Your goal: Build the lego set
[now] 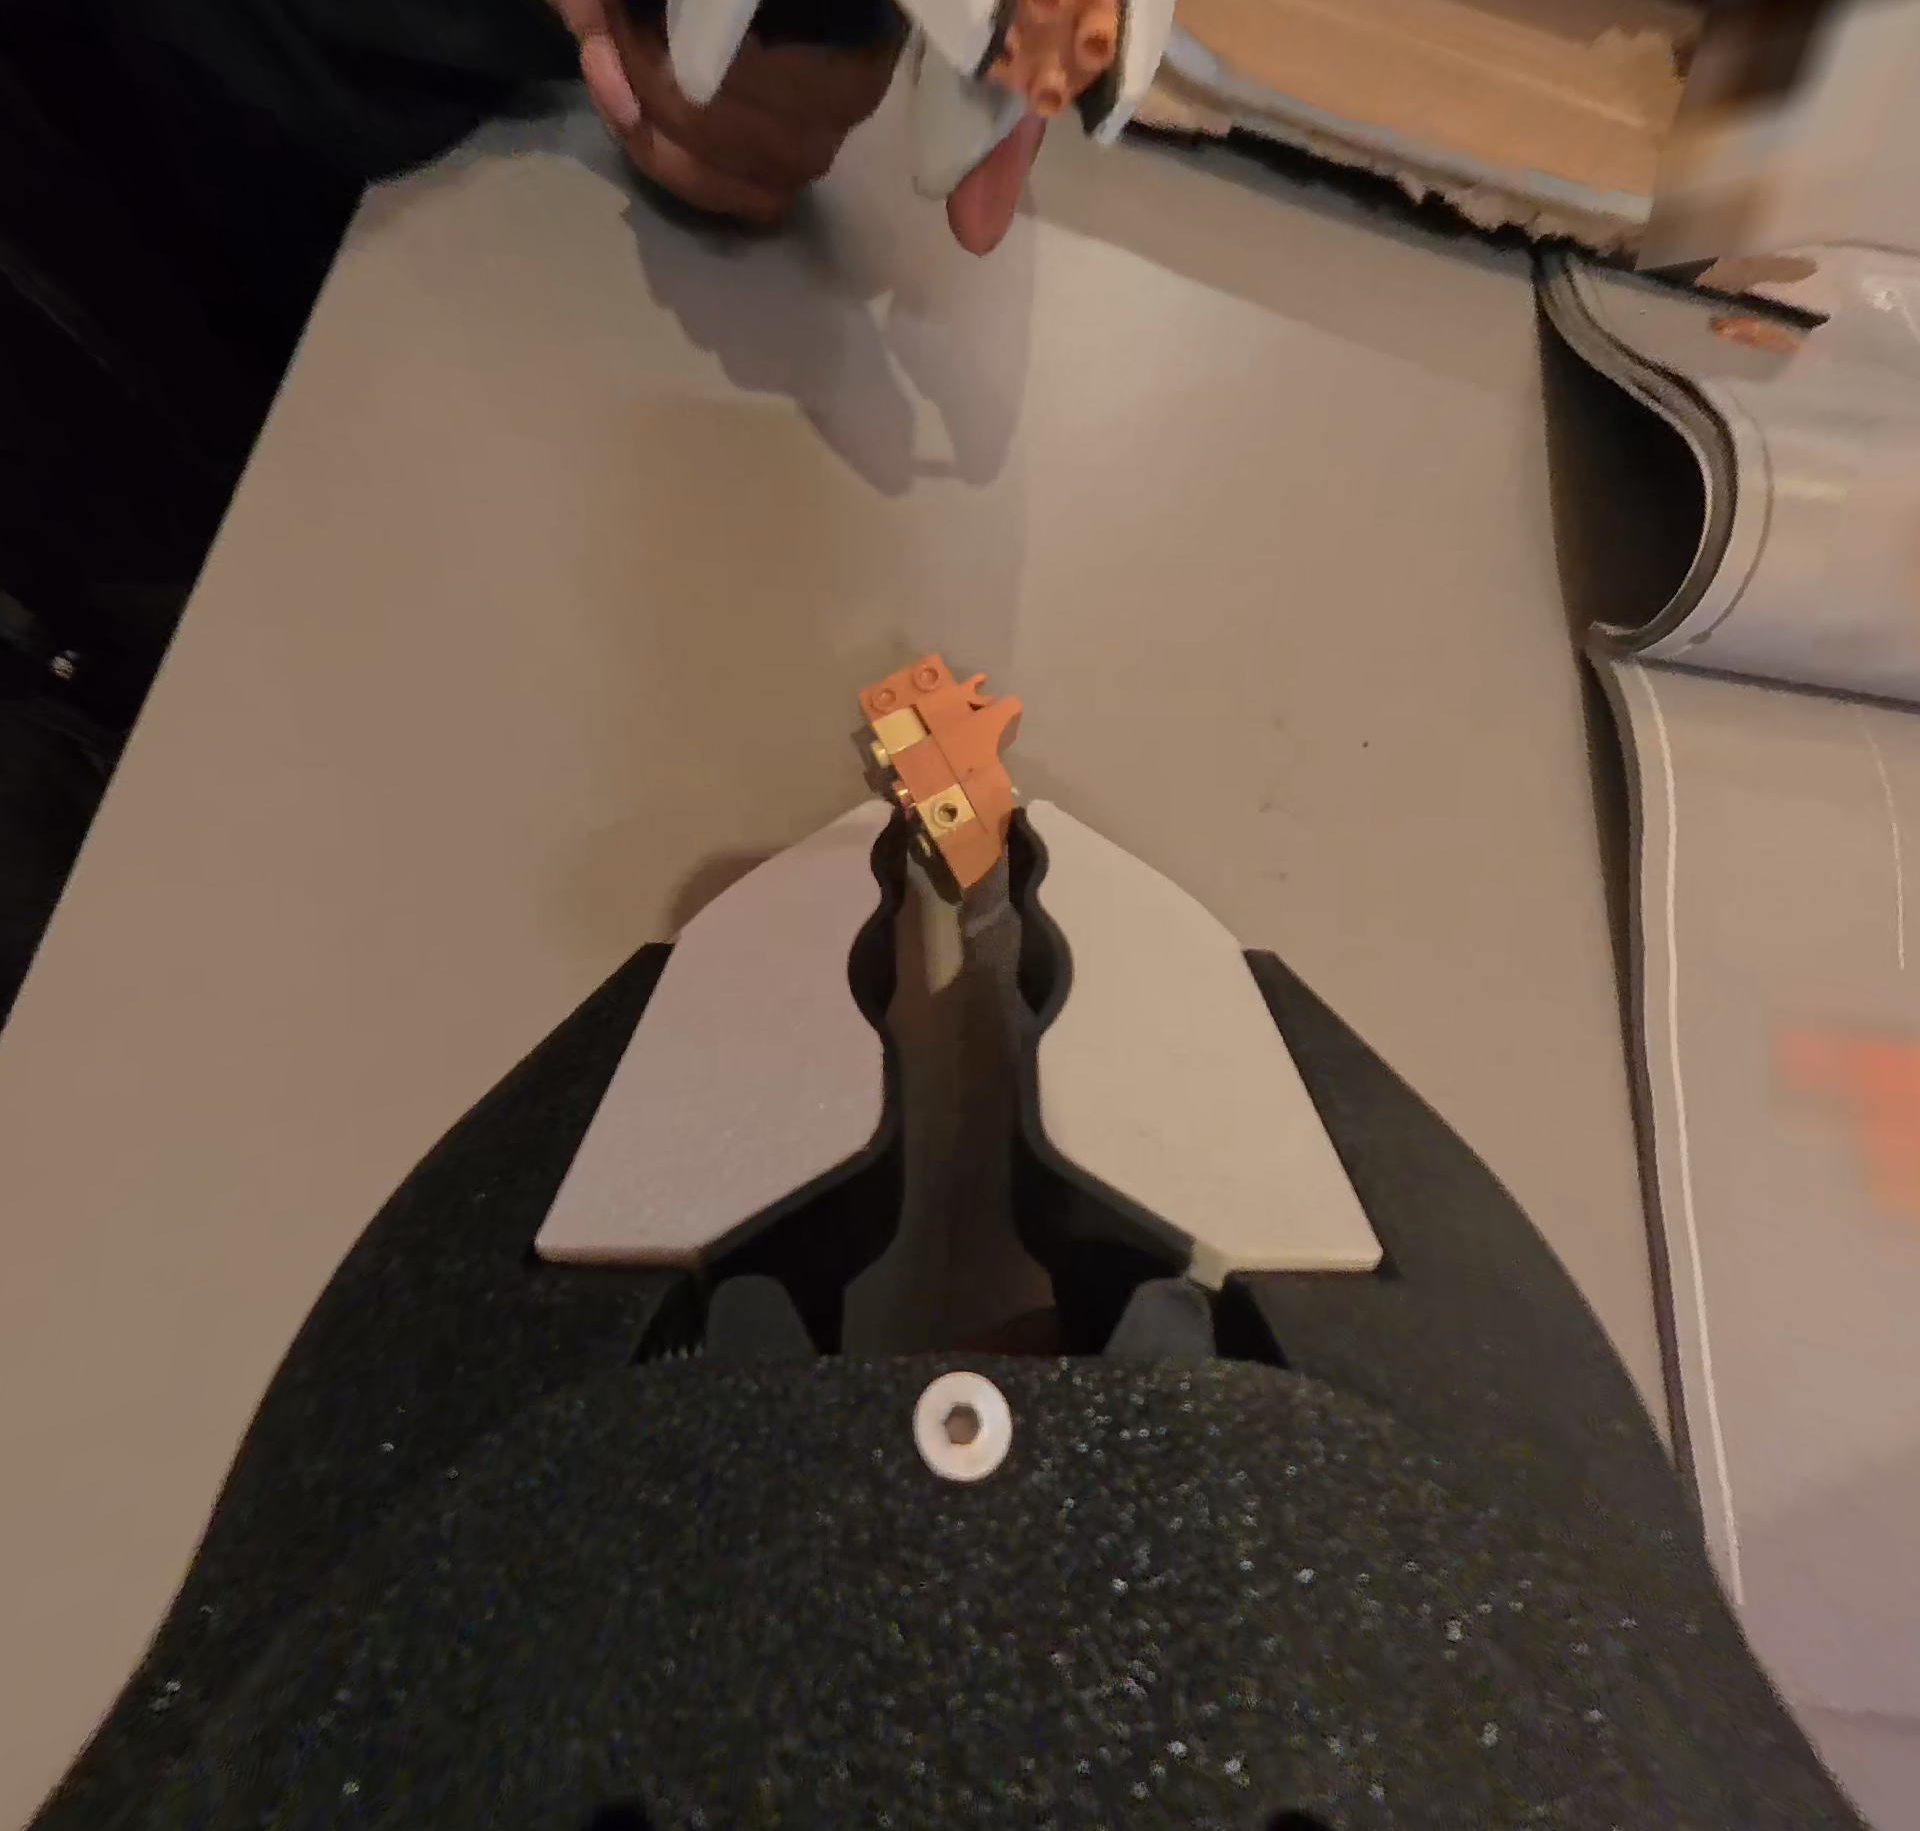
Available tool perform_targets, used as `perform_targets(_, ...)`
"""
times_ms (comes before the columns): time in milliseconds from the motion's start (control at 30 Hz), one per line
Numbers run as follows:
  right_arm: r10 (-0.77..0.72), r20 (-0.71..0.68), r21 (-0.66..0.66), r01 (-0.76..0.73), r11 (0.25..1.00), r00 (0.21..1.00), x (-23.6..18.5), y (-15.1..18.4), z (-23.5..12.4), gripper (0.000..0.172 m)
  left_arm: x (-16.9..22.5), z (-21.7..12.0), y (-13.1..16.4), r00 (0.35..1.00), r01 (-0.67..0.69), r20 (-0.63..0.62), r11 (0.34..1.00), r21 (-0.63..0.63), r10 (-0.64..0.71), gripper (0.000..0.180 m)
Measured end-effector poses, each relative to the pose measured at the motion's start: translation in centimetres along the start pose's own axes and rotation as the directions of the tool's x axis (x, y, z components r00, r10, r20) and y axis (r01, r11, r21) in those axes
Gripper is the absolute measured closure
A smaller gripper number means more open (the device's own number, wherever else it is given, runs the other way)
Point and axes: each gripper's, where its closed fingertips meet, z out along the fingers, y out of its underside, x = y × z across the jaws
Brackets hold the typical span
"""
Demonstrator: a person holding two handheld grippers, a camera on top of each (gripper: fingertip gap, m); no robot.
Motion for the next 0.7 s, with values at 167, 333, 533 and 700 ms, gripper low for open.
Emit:
perform_targets(167, 0.055, 0.018, 0.086, -0.056, 0.995, 0.998, 0.2, -1.3, -0.4, 0.153, 0.2, 0.3, 0.3, 0.996, -0.084, 0.026, 0.996, -0.028, 0.085, 0.166)
perform_targets(333, 0.115, 0.025, 0.144, -0.118, 0.982, 0.993, 0.8, -2.0, -0.8, 0.154, 0.9, 0.7, 0.7, 0.979, -0.2, 0.029, 0.978, -0.063, 0.202, 0.165)
perform_targets(533, 0.15, 0.008, 0.194, -0.149, 0.97, 0.989, 1.2, -2.9, -1.1, 0.154, 1.0, 1.0, 0.6, 0.968, -0.241, 0.048, 0.968, -0.065, 0.244, 0.166)
perform_targets(700, 0.171, 0.005, 0.243, -0.167, 0.955, 0.985, 1.2, -3.9, -1.6, 0.154, 0.9, 0.9, 0.2, 0.965, -0.252, 0.064, 0.967, -0.047, 0.255, 0.165)
